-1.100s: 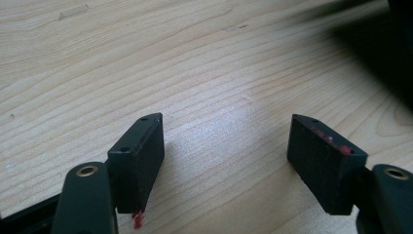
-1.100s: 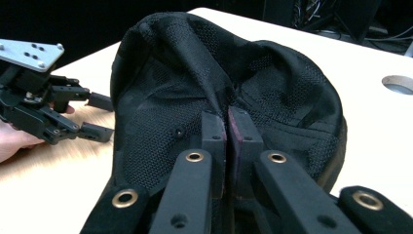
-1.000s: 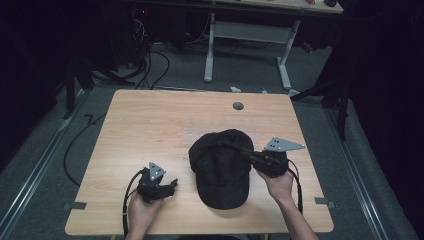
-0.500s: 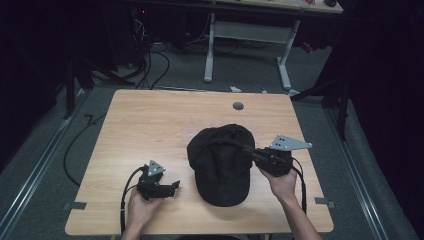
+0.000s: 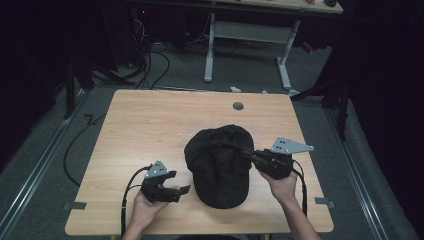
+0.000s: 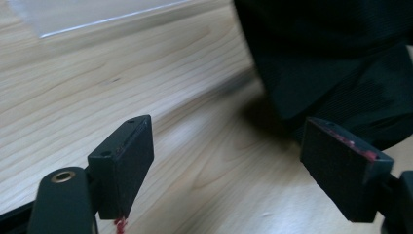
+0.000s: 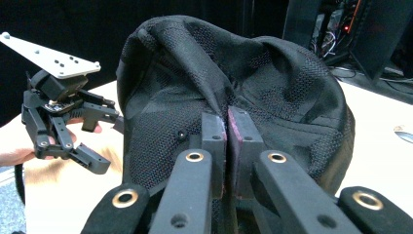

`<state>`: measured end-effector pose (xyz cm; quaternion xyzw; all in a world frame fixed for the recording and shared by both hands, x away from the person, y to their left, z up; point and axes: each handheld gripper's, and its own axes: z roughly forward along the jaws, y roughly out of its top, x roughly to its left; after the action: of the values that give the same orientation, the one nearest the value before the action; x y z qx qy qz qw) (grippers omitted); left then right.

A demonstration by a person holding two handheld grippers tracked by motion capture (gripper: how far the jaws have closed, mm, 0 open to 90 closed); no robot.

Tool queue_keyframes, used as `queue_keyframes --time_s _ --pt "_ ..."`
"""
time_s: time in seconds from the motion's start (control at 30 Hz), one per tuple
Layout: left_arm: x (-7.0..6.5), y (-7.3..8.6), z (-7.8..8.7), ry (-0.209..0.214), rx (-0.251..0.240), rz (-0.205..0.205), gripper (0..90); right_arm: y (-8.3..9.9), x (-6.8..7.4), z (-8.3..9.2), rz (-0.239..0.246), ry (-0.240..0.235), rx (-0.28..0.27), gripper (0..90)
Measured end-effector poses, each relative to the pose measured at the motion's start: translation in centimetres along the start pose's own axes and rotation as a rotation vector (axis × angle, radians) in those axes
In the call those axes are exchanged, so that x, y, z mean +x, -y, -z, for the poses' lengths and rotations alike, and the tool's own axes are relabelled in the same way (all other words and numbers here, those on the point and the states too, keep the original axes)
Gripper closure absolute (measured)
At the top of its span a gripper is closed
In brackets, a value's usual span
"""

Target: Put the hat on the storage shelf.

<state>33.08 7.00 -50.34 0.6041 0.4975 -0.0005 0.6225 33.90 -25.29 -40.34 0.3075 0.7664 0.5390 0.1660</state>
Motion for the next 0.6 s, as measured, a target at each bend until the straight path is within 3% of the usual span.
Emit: queue_keyframes --time_s 0.23,0.6 --pt "-0.8 -0.4 -0.3 0.068 0.033 0.034 19.9 0.1 0.2 0.1 -0.004 -0.018 -0.011 87.1" --pt "-1.8 -0.2 -0.6 0.143 0.085 0.039 22.3 0.0 0.3 0.1 -0.003 -0.049 -0.029 87.1"
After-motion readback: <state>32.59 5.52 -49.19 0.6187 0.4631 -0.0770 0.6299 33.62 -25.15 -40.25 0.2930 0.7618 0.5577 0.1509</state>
